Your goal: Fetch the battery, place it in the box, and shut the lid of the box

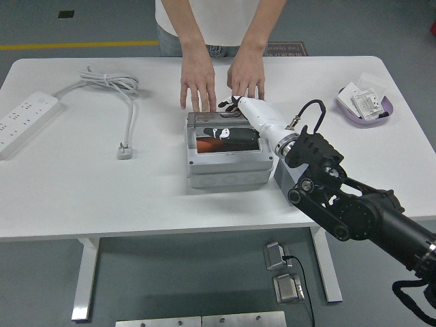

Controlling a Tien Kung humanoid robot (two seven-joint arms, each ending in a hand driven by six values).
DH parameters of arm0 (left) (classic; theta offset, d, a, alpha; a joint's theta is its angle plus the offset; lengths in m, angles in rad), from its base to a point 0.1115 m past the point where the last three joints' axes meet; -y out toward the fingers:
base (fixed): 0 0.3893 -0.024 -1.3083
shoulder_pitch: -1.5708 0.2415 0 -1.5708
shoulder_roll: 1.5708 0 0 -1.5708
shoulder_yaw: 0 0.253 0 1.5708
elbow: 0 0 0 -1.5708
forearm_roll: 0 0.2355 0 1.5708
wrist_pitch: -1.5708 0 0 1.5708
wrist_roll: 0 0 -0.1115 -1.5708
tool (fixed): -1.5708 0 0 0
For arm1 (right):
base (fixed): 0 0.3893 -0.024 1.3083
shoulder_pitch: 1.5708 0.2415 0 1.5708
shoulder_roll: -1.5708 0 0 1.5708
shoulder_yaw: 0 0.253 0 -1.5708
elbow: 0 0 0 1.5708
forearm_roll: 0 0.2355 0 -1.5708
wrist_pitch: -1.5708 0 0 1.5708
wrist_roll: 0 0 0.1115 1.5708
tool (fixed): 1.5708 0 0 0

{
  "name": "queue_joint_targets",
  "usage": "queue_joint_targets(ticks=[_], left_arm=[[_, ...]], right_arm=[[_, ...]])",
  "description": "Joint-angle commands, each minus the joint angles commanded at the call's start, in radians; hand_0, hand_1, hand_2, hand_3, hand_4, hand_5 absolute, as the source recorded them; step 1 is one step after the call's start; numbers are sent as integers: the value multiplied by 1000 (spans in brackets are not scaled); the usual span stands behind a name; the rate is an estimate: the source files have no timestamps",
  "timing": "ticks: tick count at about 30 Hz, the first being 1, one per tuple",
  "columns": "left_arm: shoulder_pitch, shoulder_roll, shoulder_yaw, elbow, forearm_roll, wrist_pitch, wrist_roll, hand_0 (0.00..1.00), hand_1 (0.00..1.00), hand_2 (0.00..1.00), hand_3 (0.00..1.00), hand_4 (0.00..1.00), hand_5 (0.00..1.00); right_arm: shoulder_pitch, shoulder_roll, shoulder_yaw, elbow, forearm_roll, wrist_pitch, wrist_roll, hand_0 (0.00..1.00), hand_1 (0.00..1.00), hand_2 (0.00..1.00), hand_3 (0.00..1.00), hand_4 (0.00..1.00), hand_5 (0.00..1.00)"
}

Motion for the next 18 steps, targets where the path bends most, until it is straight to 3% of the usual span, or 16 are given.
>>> queue_joint_targets(ticks=[6, 14, 18], left_arm=[[0, -1, 1, 0, -1, 0, -2, 626, 634, 532, 621, 698, 97], [6, -5, 4, 0, -4, 0, -1, 626, 633, 531, 621, 699, 95], [7, -7, 4, 0, -3, 0, -1, 626, 633, 531, 621, 699, 96]], right_arm=[[-28, -5, 33, 32, -38, 12, -19, 766, 683, 706, 758, 993, 787], [-107, -13, 110, 168, -140, 71, -92, 755, 677, 703, 757, 990, 785], [-128, -13, 116, 201, -155, 82, -107, 750, 670, 700, 757, 988, 785]])
